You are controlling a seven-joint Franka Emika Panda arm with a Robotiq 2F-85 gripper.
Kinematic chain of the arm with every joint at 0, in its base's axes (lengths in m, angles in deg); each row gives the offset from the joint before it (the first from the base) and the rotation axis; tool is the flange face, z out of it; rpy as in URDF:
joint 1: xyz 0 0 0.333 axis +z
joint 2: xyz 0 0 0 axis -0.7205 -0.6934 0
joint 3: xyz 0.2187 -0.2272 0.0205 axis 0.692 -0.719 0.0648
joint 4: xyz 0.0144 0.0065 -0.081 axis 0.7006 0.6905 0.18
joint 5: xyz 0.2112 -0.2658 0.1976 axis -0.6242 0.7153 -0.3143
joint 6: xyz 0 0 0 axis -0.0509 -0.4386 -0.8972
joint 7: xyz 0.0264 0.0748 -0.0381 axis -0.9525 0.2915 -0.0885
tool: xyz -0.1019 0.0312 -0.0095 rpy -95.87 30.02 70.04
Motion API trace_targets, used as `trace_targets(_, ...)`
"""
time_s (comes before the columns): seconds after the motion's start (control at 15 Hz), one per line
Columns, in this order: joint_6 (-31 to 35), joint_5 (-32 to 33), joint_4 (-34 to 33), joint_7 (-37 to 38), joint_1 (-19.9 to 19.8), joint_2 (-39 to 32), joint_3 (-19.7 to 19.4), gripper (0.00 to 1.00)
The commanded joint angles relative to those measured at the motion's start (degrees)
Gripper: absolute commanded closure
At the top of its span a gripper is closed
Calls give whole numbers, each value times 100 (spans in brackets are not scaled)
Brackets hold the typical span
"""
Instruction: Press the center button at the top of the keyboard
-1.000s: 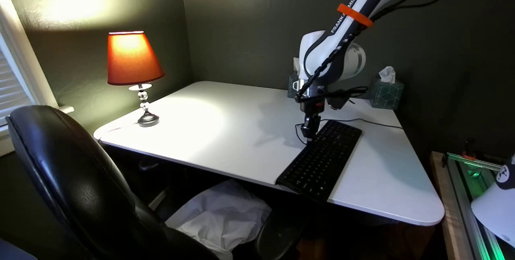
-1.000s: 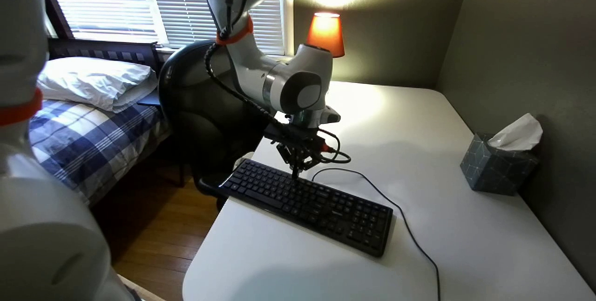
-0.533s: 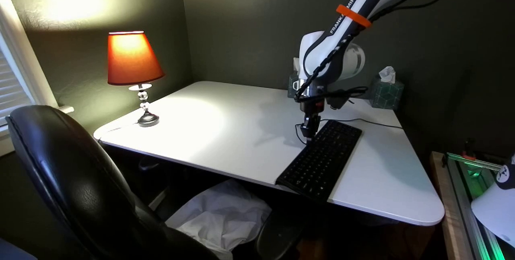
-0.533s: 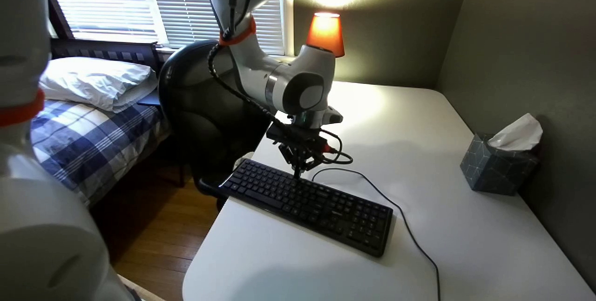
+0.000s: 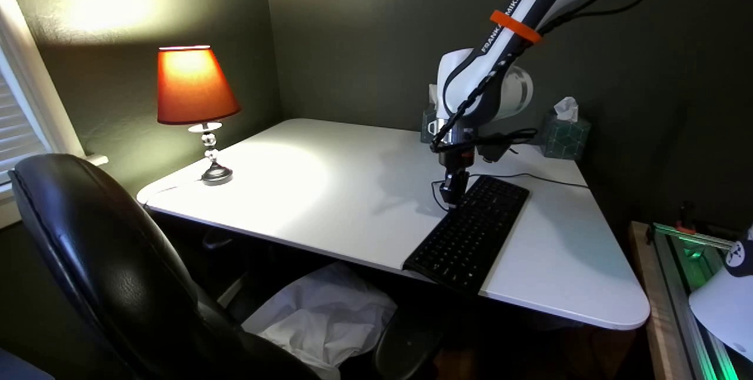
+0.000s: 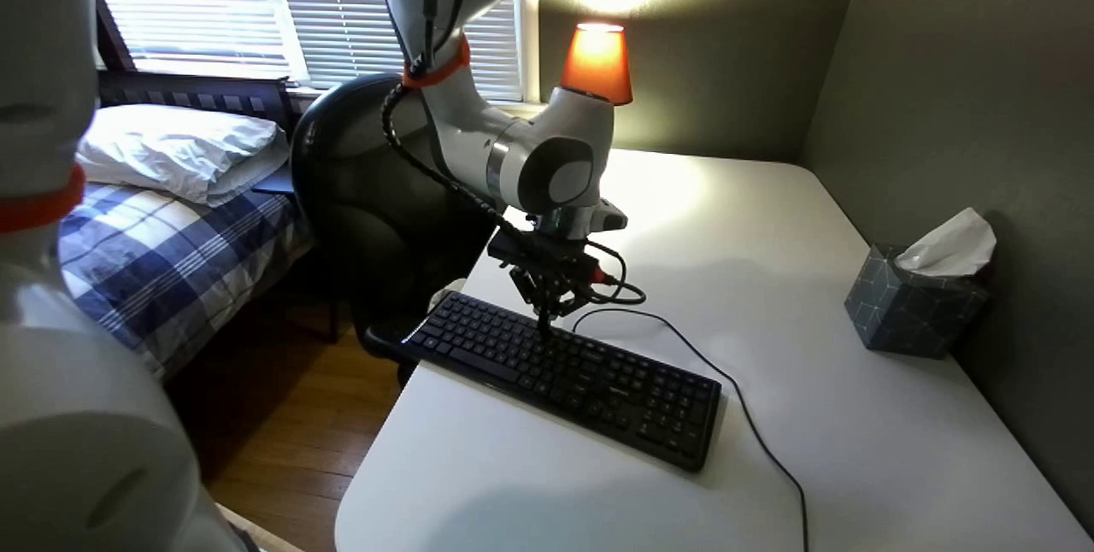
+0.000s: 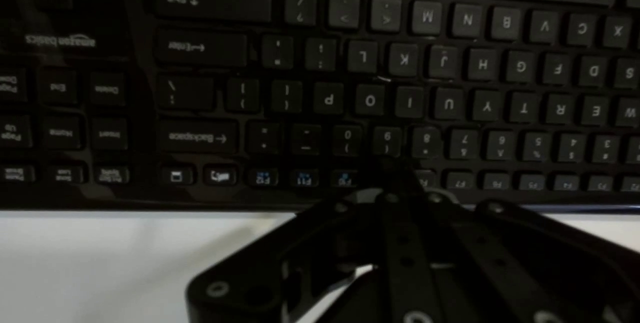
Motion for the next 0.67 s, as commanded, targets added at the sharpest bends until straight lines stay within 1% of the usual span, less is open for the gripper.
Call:
trace_targets(0.0,-6,-126,-75,-105,-112,-96,96,100)
trace_targets(0.6,54,-170,-45,-202,-204,-161,172,100)
